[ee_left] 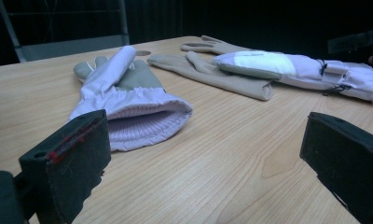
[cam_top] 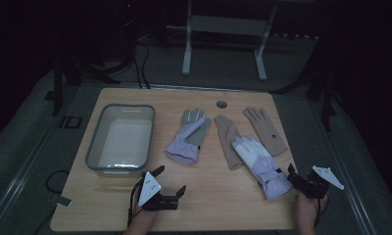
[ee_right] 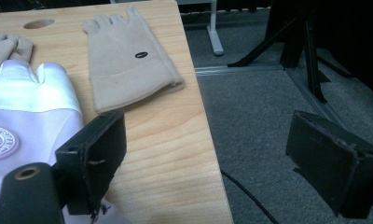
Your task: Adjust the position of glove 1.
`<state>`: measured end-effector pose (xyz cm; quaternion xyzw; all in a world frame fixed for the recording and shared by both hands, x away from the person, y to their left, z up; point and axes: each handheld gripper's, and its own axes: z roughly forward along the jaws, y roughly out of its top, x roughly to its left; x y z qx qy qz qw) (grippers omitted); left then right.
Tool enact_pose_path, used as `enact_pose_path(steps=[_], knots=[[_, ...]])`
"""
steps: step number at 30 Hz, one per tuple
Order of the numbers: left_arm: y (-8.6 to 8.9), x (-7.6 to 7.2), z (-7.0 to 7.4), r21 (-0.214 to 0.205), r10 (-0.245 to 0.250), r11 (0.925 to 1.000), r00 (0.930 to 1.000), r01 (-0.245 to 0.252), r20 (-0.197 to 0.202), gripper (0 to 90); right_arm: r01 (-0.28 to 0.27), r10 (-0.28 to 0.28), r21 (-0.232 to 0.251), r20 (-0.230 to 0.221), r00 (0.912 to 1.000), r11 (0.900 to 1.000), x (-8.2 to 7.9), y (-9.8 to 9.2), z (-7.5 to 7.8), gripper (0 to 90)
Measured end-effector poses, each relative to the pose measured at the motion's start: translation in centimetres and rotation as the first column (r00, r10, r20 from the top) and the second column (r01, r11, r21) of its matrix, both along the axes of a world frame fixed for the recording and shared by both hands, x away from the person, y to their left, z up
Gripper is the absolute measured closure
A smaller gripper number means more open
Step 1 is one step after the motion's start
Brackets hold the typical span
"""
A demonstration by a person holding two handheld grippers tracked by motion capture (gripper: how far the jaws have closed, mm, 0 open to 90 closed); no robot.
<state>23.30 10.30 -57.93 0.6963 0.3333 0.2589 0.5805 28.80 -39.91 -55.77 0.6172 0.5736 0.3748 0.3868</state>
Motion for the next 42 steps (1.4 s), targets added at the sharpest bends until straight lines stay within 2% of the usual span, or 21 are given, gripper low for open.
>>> enact_pose_path(steps=[2, 3, 6, 9, 12, 13, 17, 20, 25, 29, 33, 37, 39, 41, 42], knots=[[0.0, 0.1, 0.0, 0.001, -0.01, 0.9999, 0.9999, 0.01, -0.01, 1.9, -0.001, 0.001, 0.001, 0.0, 1.0, 1.0, 0.0, 0.0, 0.0, 12.0], [0.0, 0.2, 0.0, -0.006, -0.013, 0.9999, 0.9997, 0.013, -0.019, 1.9, -0.008, 0.008, 0.015, -0.023, 0.9997, 0.9999, -0.1, 0.0, 0.0, 12.0], [0.0, 0.2, 0.0, -0.005, -0.009, 0.9999, 0.9997, 0.009, -0.021, 1.9, -0.023, 0.024, 0.027, -0.026, 0.9994, 0.9994, -0.3, -0.1, 0.0, 12.0], [-0.1, 0.2, 0.0, 0.005, -0.008, 1.0, 0.9999, 0.008, -0.013, 1.9, -0.02, 0.021, 0.016, -0.025, 0.9995, 0.9997, -0.4, -0.2, 0.3, 12.0], [-0.1, 0.1, 0.0, 0.007, -0.006, 1.0, 1.0, 0.006, -0.006, 1.9, -0.028, 0.027, -0.017, -0.031, 0.9991, 0.9995, -0.3, -0.1, 0.9, 11.7], [-0.1, 0.1, 0.0, 0.006, -0.005, 1.0, 1.0, 0.005, -0.006, 1.9, -0.027, 0.026, -0.026, -0.047, 0.9986, 0.9993, -0.2, -0.1, 1.2, 11.7], [0.0, 0.1, 0.0, -0.002, -0.003, 1.0, 1.0, 0.003, -0.009, 2.0, -0.042, 0.043, 0.003, -0.074, 0.9963, 0.9991, 0.3, -0.5, 2.9, 11.3], [-0.1, 0.1, 0.0, 0.001, -0.006, 1.0, 1.0, 0.006, -0.007, 1.9, -0.064, 0.065, 0.012, -0.118, 0.9909, 0.9979, 1.0, -0.5, 3.9, 11.3], [0.0, 0.1, 0.0, -0.002, -0.004, 1.0, 0.9999, 0.004, -0.011, 1.9, -0.08, 0.078, -0.007, -0.109, 0.9909, 0.9968, 1.7, 0.1, 5.5, 11.5], [0.0, 0.0, 0.0, -0.001, -0.003, 1.0, 1.0, 0.003, -0.007, 2.0, -0.157, 0.158, 0.014, -0.138, 0.9778, 0.9875, 2.4, 0.8, 7.2, 13.7], [0.0, 0.0, 0.0, -0.002, -0.004, 1.0, 1.0, 0.004, -0.009, 2.0, -0.182, 0.181, 0.004, -0.124, 0.9756, 0.9833, 3.0, 1.7, 9.1, 13.8], [0.0, 0.1, 0.0, -0.008, -0.004, 1.0, 0.9999, 0.004, -0.012, 1.9, -0.2, 0.202, 0.031, -0.102, 0.974, 0.9794, 3.7, 2.4, 10.7, 13.3], [0.0, 0.1, 0.0, -0.009, -0.004, 1.0, 0.9999, 0.003, -0.013, 1.9, -0.189, 0.192, 0.035, -0.095, 0.9768, 0.9813, 4.2, 3.0, 11.6, 12.9], [0.0, 0.1, 0.0, -0.009, -0.005, 1.0, 0.9999, 0.005, -0.013, 1.9, -0.202, 0.205, 0.039, -0.082, 0.9753, 0.9785, 4.4, 3.6, 12.2, 12.3], [0.0, 0.1, 0.0, -0.009, -0.005, 1.0, 0.9999, 0.005, -0.013, 2.0, -0.22, 0.222, 0.033, -0.082, 0.9716, 0.9749, 4.7, 4.1, 12.5, 12.2]])
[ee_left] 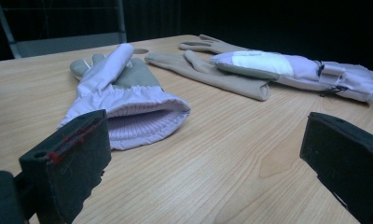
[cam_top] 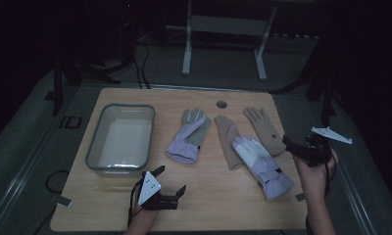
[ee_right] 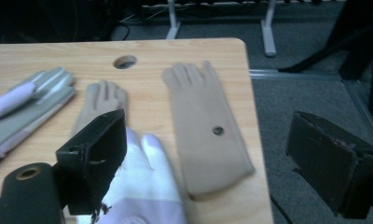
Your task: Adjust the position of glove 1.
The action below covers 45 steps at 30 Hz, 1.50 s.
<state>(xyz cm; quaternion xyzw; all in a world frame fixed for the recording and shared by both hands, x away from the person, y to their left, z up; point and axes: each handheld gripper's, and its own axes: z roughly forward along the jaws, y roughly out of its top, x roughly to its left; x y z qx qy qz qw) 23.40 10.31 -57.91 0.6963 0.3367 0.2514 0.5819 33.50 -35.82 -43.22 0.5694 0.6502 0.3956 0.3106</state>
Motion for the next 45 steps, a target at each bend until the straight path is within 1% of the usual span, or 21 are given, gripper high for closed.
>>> enact_pose_path(steps=[4, 8, 11, 12, 13, 19, 23, 29, 31, 32, 34, 35, 36, 37, 38, 39, 40, 41, 42, 43, 45], knots=[[0.0, 0.0, 0.0, 0.0, 0.001, 1.0, 1.0, -0.001, 0.0, 2.0, -0.042, 0.042, 0.029, 0.004, 0.9991, 0.9987, 0.7, 1.4, 1.1, 12.1], [0.0, 0.0, 0.0, 0.001, -0.001, 1.0, 1.0, 0.001, -0.001, 1.9, -0.073, 0.073, 0.016, 0.026, 0.997, 0.9972, 1.4, 3.1, 2.5, 11.9], [0.0, 0.0, 0.0, 0.001, -0.003, 1.0, 1.0, 0.003, -0.001, 2.0, -0.105, 0.105, 0.009, 0.015, 0.9944, 0.9945, 2.0, 4.5, 3.2, 11.9], [0.0, 0.0, 0.0, 0.002, -0.004, 1.0, 1.0, 0.004, -0.001, 2.0, -0.119, 0.118, 0.004, 0.009, 0.9929, 0.9929, 2.3, 5.0, 3.4, 12.7], [-0.1, 0.0, 0.0, 0.003, -0.004, 1.0, 1.0, 0.004, -0.001, 1.9, -0.13, 0.13, -0.003, 0.014, 0.9914, 0.9915, 2.5, 5.5, 3.6, 14.6], [-0.2, 0.1, 0.0, 0.008, -0.011, 0.9999, 0.9999, 0.011, -0.006, 1.9, -0.176, 0.176, -0.031, 0.012, 0.9843, 0.984, 3.5, 8.2, 4.3, 14.7], [-0.2, 0.1, 0.0, 0.008, -0.009, 0.9999, 0.9999, 0.009, -0.006, 2.0, -0.213, 0.214, -0.042, 0.017, 0.9767, 0.9761, 4.0, 10.3, 4.7, 14.7], [-0.1, 0.1, 0.0, 0.006, -0.011, 0.9999, 0.9999, 0.011, -0.007, 2.0, -0.281, 0.281, -0.043, 0.018, 0.9594, 0.9589, 4.7, 13.6, 5.0, 15.2], [-0.1, 0.1, 0.0, 0.006, -0.01, 0.9999, 0.9999, 0.01, -0.01, 2.0, -0.309, 0.31, -0.052, 0.017, 0.9505, 0.9497, 4.9, 14.8, 5.0, 15.5], [-0.1, 0.1, 0.0, 0.006, -0.009, 0.9999, 0.9999, 0.01, -0.009, 2.0, -0.315, 0.316, -0.057, 0.017, 0.9486, 0.9475, 5.0, 15.2, 5.0, 16.2], [-0.1, 0.1, 0.0, 0.007, -0.01, 0.9999, 0.9999, 0.01, -0.01, 2.0, -0.343, 0.345, -0.061, 0.009, 0.9387, 0.9372, 5.1, 16.3, 4.8, 17.8], [-0.1, 0.1, 0.0, 0.009, -0.01, 0.9999, 0.9999, 0.01, -0.008, 2.0, -0.354, 0.355, -0.058, 0.005, 0.935, 0.9335, 5.2, 16.9, 4.6, 17.8], [-0.1, 0.1, 0.0, 0.01, -0.011, 0.9999, 0.9999, 0.011, -0.007, 2.0, -0.374, 0.374, -0.053, -0.008, 0.9272, 0.9258, 5.3, 17.6, 4.3, 17.8], [-0.1, 0.1, 0.0, 0.01, -0.012, 0.9999, 0.9999, 0.012, -0.006, 2.0, -0.385, 0.384, -0.058, -0.018, 0.9231, 0.9213, 5.5, 18.2, 4.0, 17.8], [-0.2, 0.0, 0.0, 0.008, -0.013, 0.9999, 0.9999, 0.013, -0.005, 1.9, -0.389, 0.389, -0.064, -0.024, 0.921, 0.9188, 5.5, 18.7, 3.8, 18.1], [-0.2, 0.0, 0.0, 0.008, -0.013, 0.9999, 0.9999, 0.013, -0.005, 2.0, -0.406, 0.405, -0.065, -0.028, 0.9137, 0.9114, 5.6, 19.5, 3.4, 19.1], [-0.2, 0.0, 0.0, 0.008, -0.015, 0.9999, 0.9999, 0.015, -0.005, 1.9, -0.413, 0.412, -0.067, -0.03, 0.9107, 0.9083, 5.7, 19.9, 3.2, 19.3], [-0.2, 0.0, 0.0, 0.008, -0.015, 0.9999, 0.9999, 0.015, -0.005, 2.0, -0.425, 0.423, -0.065, -0.042, 0.9053, 0.903, 5.9, 20.8, 2.9, 21.2], [-0.2, 0.1, 0.0, 0.007, -0.015, 0.9999, 0.9999, 0.015, -0.006, 2.0, -0.432, 0.43, -0.065, -0.047, 0.9016, 0.8994, 6.1, 21.4, 2.6, 21.3], [-0.1, 0.1, 0.0, 0.006, -0.016, 0.9999, 0.9999, 0.016, -0.007, 2.0, -0.436, 0.433, -0.063, -0.051, 0.8998, 0.8978, 6.1, 21.8, 2.5, 21.3], [-0.1, 0.1, 0.0, 0.005, -0.016, 0.9999, 0.9998, 0.016, -0.008, 2.0, -0.452, 0.448, -0.065, -0.066, 0.8917, 0.8899, 6.5, 23.0, 2.0, 21.3]])
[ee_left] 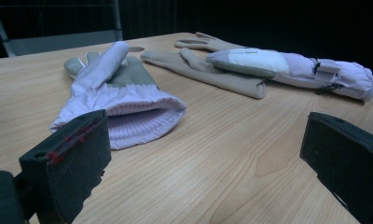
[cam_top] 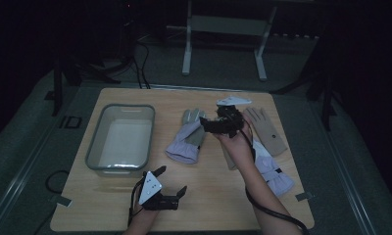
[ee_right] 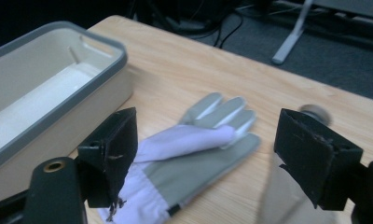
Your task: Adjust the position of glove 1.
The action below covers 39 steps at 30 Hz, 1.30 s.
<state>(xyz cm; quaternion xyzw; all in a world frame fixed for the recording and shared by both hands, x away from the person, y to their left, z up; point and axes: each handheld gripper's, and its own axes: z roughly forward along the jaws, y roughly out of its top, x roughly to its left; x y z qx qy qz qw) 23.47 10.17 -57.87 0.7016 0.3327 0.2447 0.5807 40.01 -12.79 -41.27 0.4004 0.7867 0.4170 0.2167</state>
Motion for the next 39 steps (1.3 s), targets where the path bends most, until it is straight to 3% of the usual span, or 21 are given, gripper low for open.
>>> enact_pose_path(steps=[11, 15, 19, 23, 27, 29, 32, 39], knots=[[0.0, 0.0, 0.0, -0.001, -0.006, 1.0, 1.0, 0.006, -0.003, 2.0, -0.038, 0.035, -0.053, -0.058, 0.9977, 0.9979, 1.6, 5.5, -4.1, 23.9], [0.0, 0.1, 0.0, -0.004, -0.008, 1.0, 0.9999, 0.008, -0.006, 2.0, -0.017, 0.011, -0.065, -0.085, 0.9963, 0.9977, 2.4, 6.4, -5.9, 26.8], [0.0, 0.1, 0.0, -0.002, -0.008, 1.0, 0.9999, 0.008, -0.006, 2.0, 0.018, -0.027, -0.075, -0.117, 0.9927, 0.997, 3.1, 6.9, -7.7, 28.3], [0.0, 0.1, 0.0, -0.001, -0.009, 1.0, 0.9999, 0.009, -0.005, 2.0, 0.055, -0.068, -0.109, -0.119, 0.9905, 0.9925, 3.6, 7.1, -9.6, 31.9], [0.0, 0.1, 0.0, -0.002, -0.01, 0.9999, 0.9999, 0.01, -0.005, 2.0, 0.081, -0.098, -0.104, -0.169, 0.9807, 0.9913, 4.0, 7.0, -11.2, 29.0], [0.0, 0.1, 0.0, -0.001, -0.011, 0.9999, 0.9999, 0.011, -0.007, 1.9, 0.096, -0.116, -0.105, -0.206, 0.9716, 0.9898, 4.4, 7.0, -12.0, 25.4], [0.0, 0.1, 0.0, 0.0, -0.012, 0.9999, 0.9999, 0.012, -0.006, 2.0, 0.1, -0.125, -0.117, -0.233, 0.9644, 0.9882, 4.6, 7.0, -13.3, 26.2], [0.0, 0.0, 0.0, 0.002, -0.011, 0.9999, 0.9999, 0.011, -0.004, 1.9, 0.04, -0.065, -0.12, -0.215, 0.9744, 0.992, 4.7, 6.6, -13.8, 43.1]])
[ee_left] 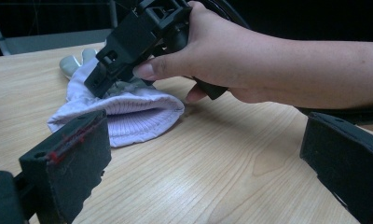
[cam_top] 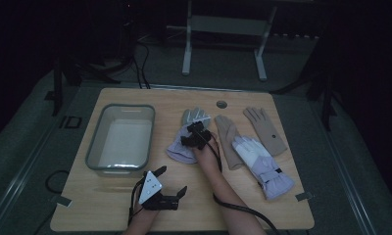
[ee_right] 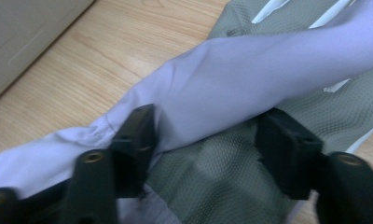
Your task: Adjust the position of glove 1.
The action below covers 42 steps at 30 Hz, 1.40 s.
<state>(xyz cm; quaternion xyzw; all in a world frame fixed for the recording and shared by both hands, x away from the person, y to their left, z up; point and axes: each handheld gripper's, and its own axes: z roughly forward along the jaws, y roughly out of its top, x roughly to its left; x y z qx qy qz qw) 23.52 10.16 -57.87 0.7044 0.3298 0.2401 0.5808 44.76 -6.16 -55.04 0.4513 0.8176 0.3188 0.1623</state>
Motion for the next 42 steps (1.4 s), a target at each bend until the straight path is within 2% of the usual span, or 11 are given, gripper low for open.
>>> enact_pose_path(steps=[6, 10, 15, 20, 24, 25, 26, 30, 32, 36, 42], knots=[[0.0, 0.0, 0.0, -0.001, 0.0, 1.0, 1.0, 0.0, -0.001, 2.0, -0.033, 0.033, 0.006, -0.002, 0.9995, 0.9994, 0.2, -0.4, 0.0, 53.0], [0.0, 0.0, 0.0, -0.001, 0.001, 1.0, 1.0, -0.001, -0.001, 1.9, -0.058, 0.058, 0.005, -0.014, 0.9982, 0.9983, 0.3, -0.5, 0.2, 67.4], [0.0, 0.0, 0.0, -0.002, 0.001, 1.0, 1.0, -0.001, -0.002, 2.0, -0.065, 0.065, 0.016, -0.033, 0.9973, 0.9978, 0.5, -0.7, 0.9, 77.2], [0.0, 0.0, 0.0, -0.002, 0.0, 1.0, 1.0, 0.0, -0.002, 2.0, -0.113, 0.113, -0.03, -0.009, 0.9935, 0.9931, 0.2, -1.1, 2.3, 79.4], [0.0, 0.0, 0.0, -0.001, 0.002, 1.0, 1.0, -0.002, -0.001, 1.9, -0.127, 0.127, -0.012, 0.023, 0.9916, 0.9918, -0.5, -2.1, 3.9, 79.5], [0.0, 0.0, 0.0, -0.001, 0.003, 1.0, 1.0, -0.003, -0.002, 2.0, -0.134, 0.135, -0.024, 0.036, 0.9903, 0.9907, -0.9, -2.2, 4.3, 79.4], [0.0, 0.0, 0.0, -0.002, 0.003, 1.0, 1.0, -0.003, -0.002, 2.0, -0.149, 0.152, -0.045, 0.05, 0.9872, 0.9877, -1.2, -2.3, 4.8, 79.5], [0.0, 0.0, 0.0, -0.003, 0.007, 1.0, 1.0, -0.007, -0.001, 2.0, -0.215, 0.22, -0.062, 0.085, 0.9718, 0.9746, -2.8, -3.0, 6.9, 79.4], [0.0, 0.0, 0.0, -0.001, 0.008, 1.0, 1.0, -0.008, 0.0, 2.0, -0.23, 0.235, -0.058, 0.097, 0.9672, 0.9715, -3.7, -3.5, 7.8, 79.4], [0.0, 0.0, 0.0, -0.002, 0.011, 0.9999, 0.9999, -0.011, 0.002, 2.0, -0.257, 0.267, -0.087, 0.133, 0.9546, 0.9626, -5.6, -4.4, 9.2, 79.4], [0.0, -0.1, 0.0, 0.002, 0.014, 0.9999, 0.9999, -0.014, 0.006, 2.0, -0.266, 0.275, -0.077, 0.142, 0.9508, 0.9607, -7.1, -5.3, 9.5, 79.4]])
